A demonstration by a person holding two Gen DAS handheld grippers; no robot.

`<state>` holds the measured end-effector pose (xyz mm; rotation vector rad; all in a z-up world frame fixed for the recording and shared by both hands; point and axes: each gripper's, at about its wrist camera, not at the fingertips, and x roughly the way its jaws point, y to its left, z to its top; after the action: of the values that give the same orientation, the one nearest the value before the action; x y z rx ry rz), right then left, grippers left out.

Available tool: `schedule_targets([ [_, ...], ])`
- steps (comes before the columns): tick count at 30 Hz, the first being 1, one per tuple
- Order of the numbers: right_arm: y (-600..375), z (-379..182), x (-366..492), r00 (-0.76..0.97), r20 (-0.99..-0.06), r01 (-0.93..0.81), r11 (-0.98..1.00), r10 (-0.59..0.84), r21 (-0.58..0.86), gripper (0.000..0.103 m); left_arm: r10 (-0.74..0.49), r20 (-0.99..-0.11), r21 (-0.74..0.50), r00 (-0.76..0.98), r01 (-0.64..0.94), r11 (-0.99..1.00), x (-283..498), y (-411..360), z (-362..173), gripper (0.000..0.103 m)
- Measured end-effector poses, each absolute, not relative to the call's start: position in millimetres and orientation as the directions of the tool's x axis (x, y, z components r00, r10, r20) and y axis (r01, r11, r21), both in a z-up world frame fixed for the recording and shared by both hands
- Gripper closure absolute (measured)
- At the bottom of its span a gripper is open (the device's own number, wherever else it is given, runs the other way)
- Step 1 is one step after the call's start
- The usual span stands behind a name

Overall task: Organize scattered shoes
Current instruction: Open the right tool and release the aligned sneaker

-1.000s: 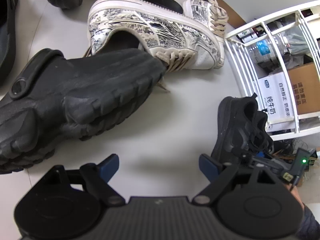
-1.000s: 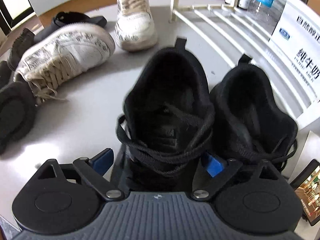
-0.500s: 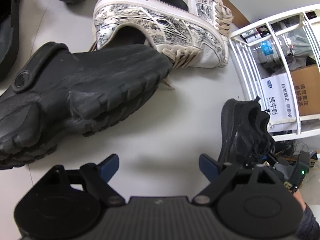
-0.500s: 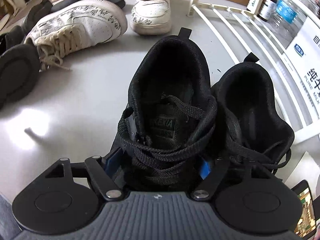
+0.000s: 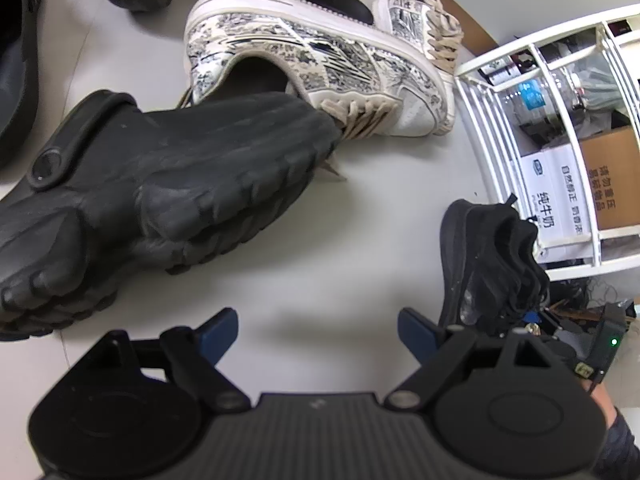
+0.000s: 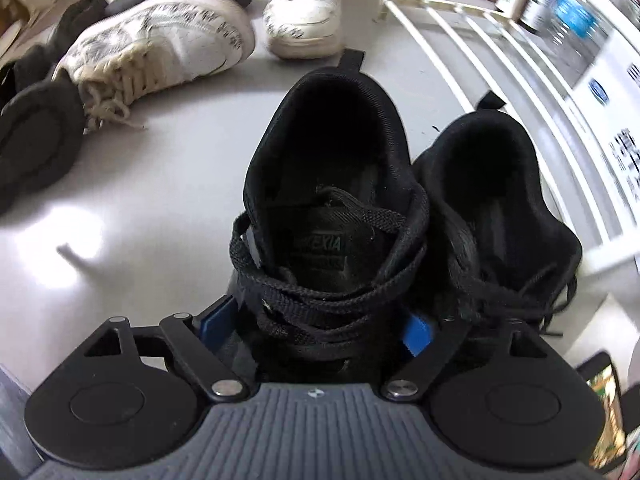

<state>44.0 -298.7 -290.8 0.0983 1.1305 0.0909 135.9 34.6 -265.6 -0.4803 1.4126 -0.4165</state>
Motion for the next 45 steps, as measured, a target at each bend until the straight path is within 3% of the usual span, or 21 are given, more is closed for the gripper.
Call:
schedule_targets([
  [8, -291, -304, 35, 0.438, -0.897, 0.122, 0.985, 0.055, 0.119, 0.015, -0.542, -0.833, -0.546, 0.111, -0.006, 0.838, 138, 31, -267, 0.014],
  [19, -292, -308, 33, 0.455, -0.887, 0.017, 0.995, 0.079, 0.097, 0.022, -0.537, -0.836, -0.542, 0.114, -0.01, 0.84, 138, 29, -268, 0.014],
  [29, -300, -307, 32, 0.444, -0.891, -0.041, 0.996, 0.094, 0.084, 0.021, -0.534, -0.835, -0.541, 0.134, -0.026, 0.84, 135, 32, -266, 0.014],
  [31, -302, -307, 33, 0.436, -0.895, -0.023, 0.996, 0.09, 0.089, 0.016, -0.533, -0.834, -0.542, 0.146, -0.03, 0.84, 136, 32, -265, 0.014],
  [39, -302, -298, 30, 0.437, -0.896, 0.022, 0.994, 0.083, 0.103, 0.016, -0.52, -0.831, -0.534, 0.2, -0.024, 0.845, 139, 32, -255, 0.014],
  [45, -305, -302, 30, 0.44, -0.893, -0.002, 0.995, 0.094, 0.104, 0.024, -0.499, -0.825, -0.514, 0.264, 0.014, 0.858, 142, 36, -239, 0.014],
])
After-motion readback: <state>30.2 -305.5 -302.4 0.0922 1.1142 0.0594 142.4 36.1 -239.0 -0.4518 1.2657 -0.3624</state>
